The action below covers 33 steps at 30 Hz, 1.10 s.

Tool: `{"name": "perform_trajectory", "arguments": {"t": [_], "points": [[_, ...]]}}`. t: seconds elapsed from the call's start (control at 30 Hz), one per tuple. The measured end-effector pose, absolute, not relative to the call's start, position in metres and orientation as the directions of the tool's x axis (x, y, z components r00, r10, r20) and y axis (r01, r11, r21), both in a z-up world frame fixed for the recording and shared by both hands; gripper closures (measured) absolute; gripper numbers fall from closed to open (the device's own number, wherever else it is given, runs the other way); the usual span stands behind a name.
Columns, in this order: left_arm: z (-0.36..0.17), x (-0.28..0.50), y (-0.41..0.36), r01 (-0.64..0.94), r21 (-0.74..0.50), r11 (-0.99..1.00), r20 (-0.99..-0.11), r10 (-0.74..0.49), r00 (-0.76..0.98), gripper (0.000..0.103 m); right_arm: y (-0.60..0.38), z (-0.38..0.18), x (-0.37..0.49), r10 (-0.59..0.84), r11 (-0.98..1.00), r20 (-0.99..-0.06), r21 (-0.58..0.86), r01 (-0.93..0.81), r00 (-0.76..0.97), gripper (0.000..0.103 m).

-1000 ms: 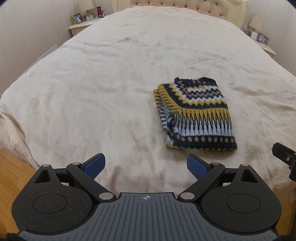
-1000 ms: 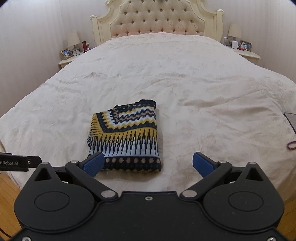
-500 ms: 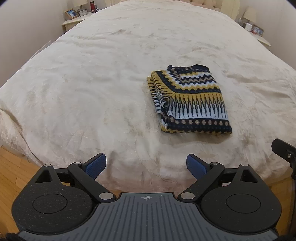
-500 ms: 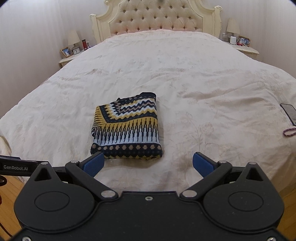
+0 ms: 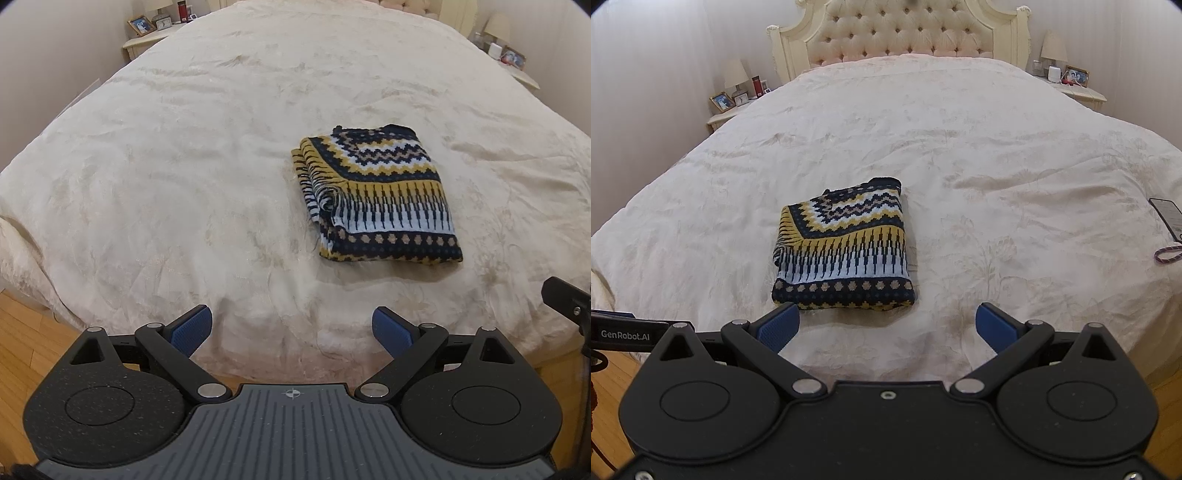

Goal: Fold small clothes

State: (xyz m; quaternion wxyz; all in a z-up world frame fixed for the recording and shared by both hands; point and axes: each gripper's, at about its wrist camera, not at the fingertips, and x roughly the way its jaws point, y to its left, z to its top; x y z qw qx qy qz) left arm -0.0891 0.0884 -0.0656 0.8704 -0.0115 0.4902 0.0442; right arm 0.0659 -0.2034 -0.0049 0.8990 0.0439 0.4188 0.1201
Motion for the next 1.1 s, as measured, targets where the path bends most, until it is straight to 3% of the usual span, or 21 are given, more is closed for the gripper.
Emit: {"name": "perform_trajectory", "arguments": {"t": [1.1], "points": [[-0.081,-0.037,0.064,-0.081,0.061,0.995,-0.870,0.093,0.484,0.011,-0.214,-0.027,0.123,0.273,0.962,-0.783,0.208,-0.177,0.559,0.002]]}}
